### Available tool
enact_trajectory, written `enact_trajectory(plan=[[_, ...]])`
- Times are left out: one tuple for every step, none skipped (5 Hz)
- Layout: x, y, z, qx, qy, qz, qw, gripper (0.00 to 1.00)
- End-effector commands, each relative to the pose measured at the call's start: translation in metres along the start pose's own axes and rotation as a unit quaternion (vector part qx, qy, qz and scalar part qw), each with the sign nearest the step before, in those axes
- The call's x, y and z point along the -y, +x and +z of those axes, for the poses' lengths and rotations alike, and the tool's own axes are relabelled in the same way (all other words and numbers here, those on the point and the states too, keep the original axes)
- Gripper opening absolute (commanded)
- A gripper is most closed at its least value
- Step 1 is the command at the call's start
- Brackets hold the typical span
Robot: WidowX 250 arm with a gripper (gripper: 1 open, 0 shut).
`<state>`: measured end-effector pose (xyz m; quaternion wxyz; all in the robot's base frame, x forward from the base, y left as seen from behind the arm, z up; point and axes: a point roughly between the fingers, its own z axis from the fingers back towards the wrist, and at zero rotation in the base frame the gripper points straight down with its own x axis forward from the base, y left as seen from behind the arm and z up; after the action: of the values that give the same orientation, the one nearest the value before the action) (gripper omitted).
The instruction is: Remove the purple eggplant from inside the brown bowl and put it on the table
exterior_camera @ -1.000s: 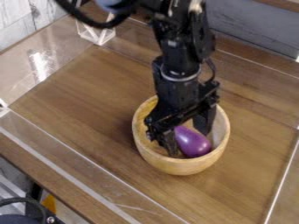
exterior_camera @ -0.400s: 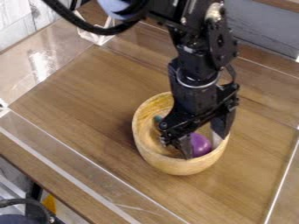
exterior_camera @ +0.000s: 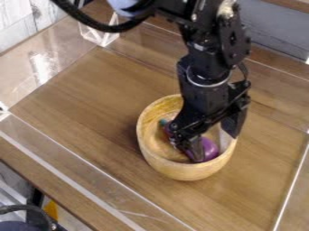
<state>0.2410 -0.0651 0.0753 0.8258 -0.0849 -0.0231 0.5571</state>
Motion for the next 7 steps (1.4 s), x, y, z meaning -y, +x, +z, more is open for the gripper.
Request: enact_trajectory(plan=[[0.006,0.018,0.012,0.009,-0.026,0.016,0.9995,1.00],[0.004,0.022,0.005,0.017,-0.030,0.027,0.9991,1.00],[0.001,0.022,-0.001,0.028,-0.041,0.028,0.9983,1.00],[0.007,0.029,0.006,0.033,-0.047,-0.006,0.9984,1.00],[0.011,0.036,0.012,0.035,-0.049,-0.040,0.9974,1.00],[0.011,0.041,0.010,0.044,-0.044,-0.015,0.9980,1.00],[0.011,0.040,0.002,0.053,-0.039,0.018,0.9976,1.00]])
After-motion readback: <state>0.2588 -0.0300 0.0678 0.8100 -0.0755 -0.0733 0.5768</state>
